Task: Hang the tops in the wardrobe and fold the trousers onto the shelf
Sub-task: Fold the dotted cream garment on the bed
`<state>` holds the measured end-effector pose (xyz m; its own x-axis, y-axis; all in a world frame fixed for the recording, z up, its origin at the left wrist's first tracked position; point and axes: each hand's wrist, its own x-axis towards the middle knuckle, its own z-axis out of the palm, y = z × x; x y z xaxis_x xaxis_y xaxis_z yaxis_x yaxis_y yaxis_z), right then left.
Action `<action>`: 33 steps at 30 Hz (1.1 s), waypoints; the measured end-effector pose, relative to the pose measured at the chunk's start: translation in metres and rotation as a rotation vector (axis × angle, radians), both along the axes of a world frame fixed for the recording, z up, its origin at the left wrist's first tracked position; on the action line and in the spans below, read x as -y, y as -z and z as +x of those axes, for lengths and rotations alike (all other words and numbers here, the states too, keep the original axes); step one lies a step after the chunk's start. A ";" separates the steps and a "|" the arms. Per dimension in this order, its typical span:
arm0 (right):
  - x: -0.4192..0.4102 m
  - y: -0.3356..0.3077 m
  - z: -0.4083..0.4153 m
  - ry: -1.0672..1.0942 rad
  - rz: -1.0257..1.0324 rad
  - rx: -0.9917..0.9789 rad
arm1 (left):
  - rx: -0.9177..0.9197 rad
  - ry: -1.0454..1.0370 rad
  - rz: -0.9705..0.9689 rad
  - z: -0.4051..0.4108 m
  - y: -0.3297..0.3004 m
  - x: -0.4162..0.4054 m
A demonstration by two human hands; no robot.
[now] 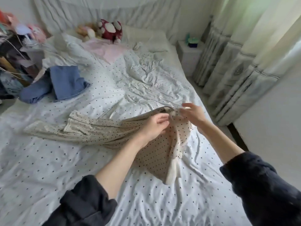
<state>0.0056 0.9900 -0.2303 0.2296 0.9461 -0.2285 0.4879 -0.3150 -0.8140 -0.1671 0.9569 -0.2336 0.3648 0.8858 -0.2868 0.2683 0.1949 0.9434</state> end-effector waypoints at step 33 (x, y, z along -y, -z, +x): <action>0.089 0.288 0.094 0.576 -0.545 -0.077 | -1.305 0.410 0.460 -0.031 0.242 0.030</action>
